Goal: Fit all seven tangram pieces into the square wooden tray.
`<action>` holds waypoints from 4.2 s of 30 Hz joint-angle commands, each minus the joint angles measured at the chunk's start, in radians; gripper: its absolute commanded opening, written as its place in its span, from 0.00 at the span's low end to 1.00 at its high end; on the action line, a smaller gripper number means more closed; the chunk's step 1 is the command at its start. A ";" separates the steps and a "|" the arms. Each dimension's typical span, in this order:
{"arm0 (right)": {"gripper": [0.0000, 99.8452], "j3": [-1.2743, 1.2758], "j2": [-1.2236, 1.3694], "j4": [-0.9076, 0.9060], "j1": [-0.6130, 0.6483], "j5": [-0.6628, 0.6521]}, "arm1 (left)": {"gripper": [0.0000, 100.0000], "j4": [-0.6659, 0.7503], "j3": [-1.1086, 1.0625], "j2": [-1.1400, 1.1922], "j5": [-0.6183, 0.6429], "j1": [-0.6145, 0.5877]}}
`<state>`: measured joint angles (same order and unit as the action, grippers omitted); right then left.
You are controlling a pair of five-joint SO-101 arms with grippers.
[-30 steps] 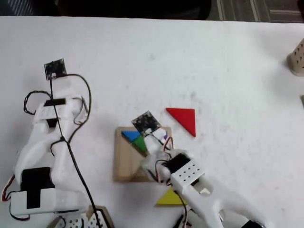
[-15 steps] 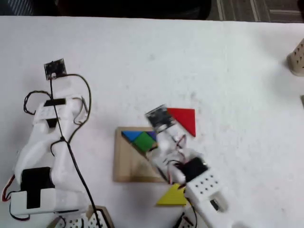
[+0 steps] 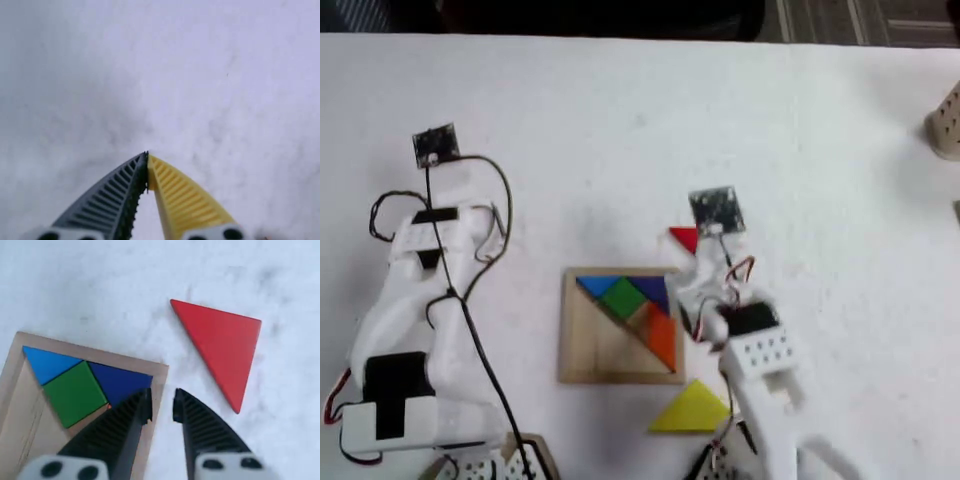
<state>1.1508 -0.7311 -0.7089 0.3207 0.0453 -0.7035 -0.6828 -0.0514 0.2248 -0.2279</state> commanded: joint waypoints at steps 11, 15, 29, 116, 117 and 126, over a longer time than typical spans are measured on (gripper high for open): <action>0.38 -0.446 0.527 -0.085 -0.110 -0.465 | 0.03 0.066 0.034 -0.001 -0.002 0.012; 0.35 -0.563 0.653 -0.085 -0.122 -0.512 | 0.03 0.066 0.034 -0.001 -0.002 0.010; 0.33 -0.741 0.964 -0.081 -0.134 -0.534 | 0.03 0.103 0.044 0.035 -0.003 0.007; 0.26 -0.957 1.118 -0.312 -0.122 -0.781 | 0.03 0.123 0.041 0.038 -0.106 -0.012; 0.26 -0.980 1.133 -0.334 -0.122 -0.781 | 0.03 0.123 0.041 0.038 -0.106 -0.012; 0.26 -1.025 1.161 -0.375 -0.122 -0.778 | 0.03 0.123 0.040 0.038 -0.106 -0.012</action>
<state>0.1688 0.4150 -1.0909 0.1872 -0.7250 -0.6007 -0.6828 -0.0115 0.1266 -0.2279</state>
